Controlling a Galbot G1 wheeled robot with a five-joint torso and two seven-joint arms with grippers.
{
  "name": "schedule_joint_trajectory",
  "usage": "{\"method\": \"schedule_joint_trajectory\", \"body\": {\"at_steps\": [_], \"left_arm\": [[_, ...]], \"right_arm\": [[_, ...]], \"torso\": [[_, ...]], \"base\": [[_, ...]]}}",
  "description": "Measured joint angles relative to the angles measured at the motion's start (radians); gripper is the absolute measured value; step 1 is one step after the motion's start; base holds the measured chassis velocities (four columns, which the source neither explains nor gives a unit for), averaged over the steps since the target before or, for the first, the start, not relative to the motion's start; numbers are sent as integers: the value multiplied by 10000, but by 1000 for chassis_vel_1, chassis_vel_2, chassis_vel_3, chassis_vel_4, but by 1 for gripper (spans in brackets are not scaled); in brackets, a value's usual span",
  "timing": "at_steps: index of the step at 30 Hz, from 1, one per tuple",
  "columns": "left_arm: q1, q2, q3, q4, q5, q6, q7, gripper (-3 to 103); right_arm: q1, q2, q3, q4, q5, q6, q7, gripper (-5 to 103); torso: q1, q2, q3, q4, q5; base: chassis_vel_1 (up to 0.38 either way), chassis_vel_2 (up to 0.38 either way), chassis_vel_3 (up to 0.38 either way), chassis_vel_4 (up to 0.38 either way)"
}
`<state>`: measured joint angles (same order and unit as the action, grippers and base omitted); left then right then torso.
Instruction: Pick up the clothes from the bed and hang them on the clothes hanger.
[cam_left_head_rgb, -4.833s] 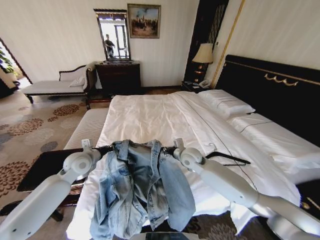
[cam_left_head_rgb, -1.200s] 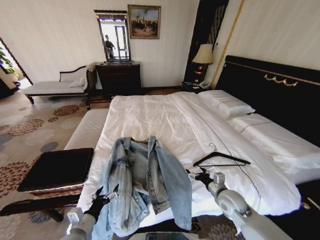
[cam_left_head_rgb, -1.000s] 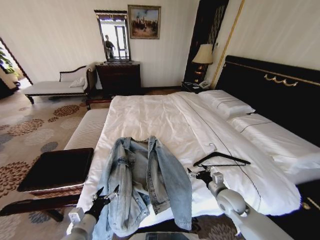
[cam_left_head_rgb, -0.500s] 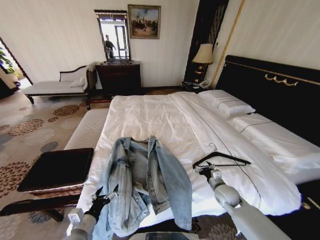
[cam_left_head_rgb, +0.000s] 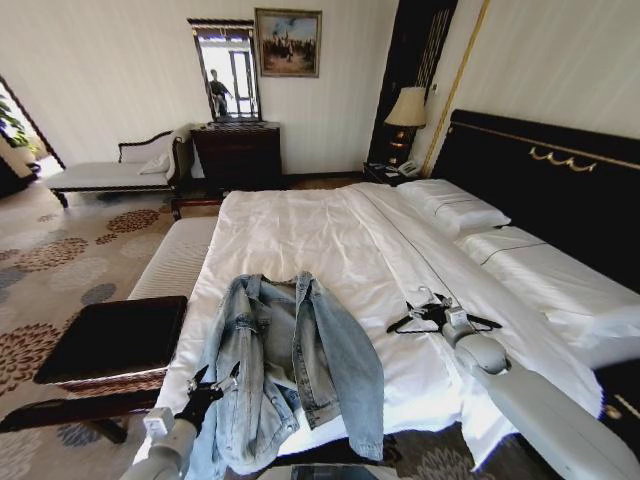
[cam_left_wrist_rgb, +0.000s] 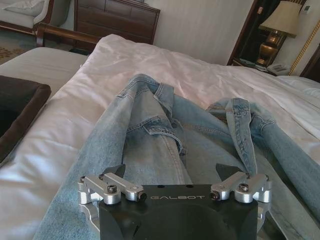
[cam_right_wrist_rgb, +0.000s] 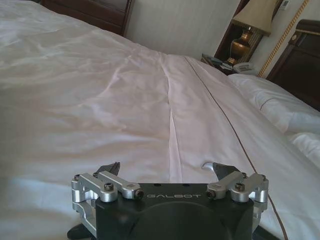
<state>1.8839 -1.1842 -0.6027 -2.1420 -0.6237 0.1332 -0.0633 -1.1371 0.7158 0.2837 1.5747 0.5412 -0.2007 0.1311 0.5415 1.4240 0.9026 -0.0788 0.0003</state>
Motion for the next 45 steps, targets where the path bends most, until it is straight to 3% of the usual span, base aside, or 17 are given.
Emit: {"method": "schedule_joint_trajectory", "body": {"at_steps": [16, 33, 38, 42, 45], "left_arm": [[302, -46, -54, -196, 120, -142, 115, 100], [310, -48, -82, -259, 126, -183, 117, 100], [264, -50, -69, -228, 100, -163, 111, 100], [230, -43, -44, -180, 83, -146, 111, 100], [192, -31, -6, -167, 85, -101, 98, 100]], "right_arm": [[-499, 256, 374, 70, -143, -26, -36, 100], [-604, 133, 501, 377, -313, -49, -1, 100], [-765, -55, 496, 594, -267, 204, 0, 100], [-1022, -391, 325, 1049, -295, 275, -351, 100], [-1028, -851, 60, 1347, -566, 199, -821, 100]], "torso": [[0, 1, -1, 0, -5], [-1, 1, -1, 0, -3], [-1, 1, -1, 0, -3], [1, 0, 0, -2, 7], [0, 1, 0, 0, -5]], "base": [[-31, -20, 27, 27], [-239, -237, 245, 241], [-215, -261, 219, 252], [-39, -72, 70, 5], [0, 0, 0, 0]]}}
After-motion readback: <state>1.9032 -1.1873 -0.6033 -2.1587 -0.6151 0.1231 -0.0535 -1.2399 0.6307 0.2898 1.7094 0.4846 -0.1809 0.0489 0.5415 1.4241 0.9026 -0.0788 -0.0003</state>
